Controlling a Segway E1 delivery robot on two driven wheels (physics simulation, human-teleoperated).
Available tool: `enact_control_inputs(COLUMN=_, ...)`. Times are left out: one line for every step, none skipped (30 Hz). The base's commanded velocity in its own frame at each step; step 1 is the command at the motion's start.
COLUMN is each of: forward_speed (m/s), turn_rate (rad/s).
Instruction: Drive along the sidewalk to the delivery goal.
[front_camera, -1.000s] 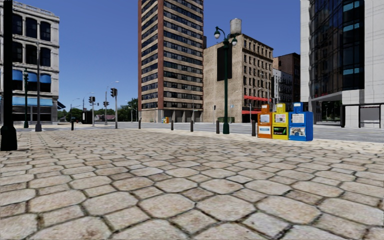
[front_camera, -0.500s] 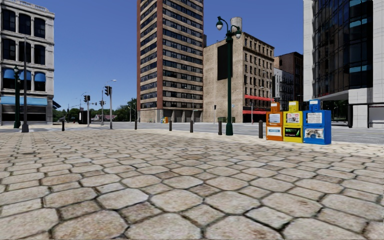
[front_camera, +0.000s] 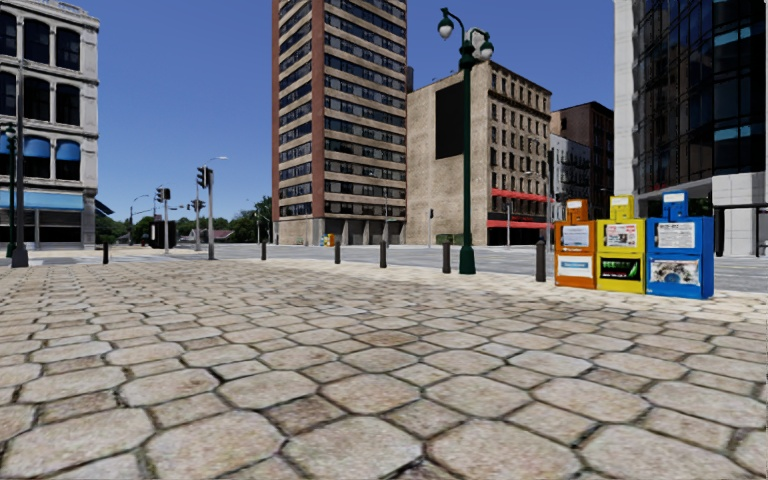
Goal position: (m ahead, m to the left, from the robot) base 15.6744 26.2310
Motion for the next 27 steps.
enact_control_inputs(forward_speed=2.0, turn_rate=0.0)
enact_control_inputs(forward_speed=2.0, turn_rate=0.0)
enact_control_inputs(forward_speed=2.0, turn_rate=0.0)
enact_control_inputs(forward_speed=2.0, turn_rate=0.0)
enact_control_inputs(forward_speed=2.0, turn_rate=0.0)
enact_control_inputs(forward_speed=2.0, turn_rate=0.0)
enact_control_inputs(forward_speed=2.0, turn_rate=0.0)
enact_control_inputs(forward_speed=2.0, turn_rate=0.0)
enact_control_inputs(forward_speed=2.0, turn_rate=0.0)
enact_control_inputs(forward_speed=2.0, turn_rate=0.0)
enact_control_inputs(forward_speed=2.0, turn_rate=0.0)
enact_control_inputs(forward_speed=2.0, turn_rate=0.0)
enact_control_inputs(forward_speed=2.0, turn_rate=0.0)
enact_control_inputs(forward_speed=2.0, turn_rate=0.0)
enact_control_inputs(forward_speed=2.0, turn_rate=0.0)
enact_control_inputs(forward_speed=2.0, turn_rate=0.0)
enact_control_inputs(forward_speed=2.0, turn_rate=0.0)
enact_control_inputs(forward_speed=2.0, turn_rate=0.0)
enact_control_inputs(forward_speed=2.0, turn_rate=0.0)
enact_control_inputs(forward_speed=2.0, turn_rate=0.0)
enact_control_inputs(forward_speed=2.0, turn_rate=0.0)
enact_control_inputs(forward_speed=2.0, turn_rate=0.0)
enact_control_inputs(forward_speed=2.0, turn_rate=0.0)
enact_control_inputs(forward_speed=2.0, turn_rate=0.0)
enact_control_inputs(forward_speed=2.0, turn_rate=0.0)
enact_control_inputs(forward_speed=2.0, turn_rate=0.0)
enact_control_inputs(forward_speed=2.0, turn_rate=0.0)
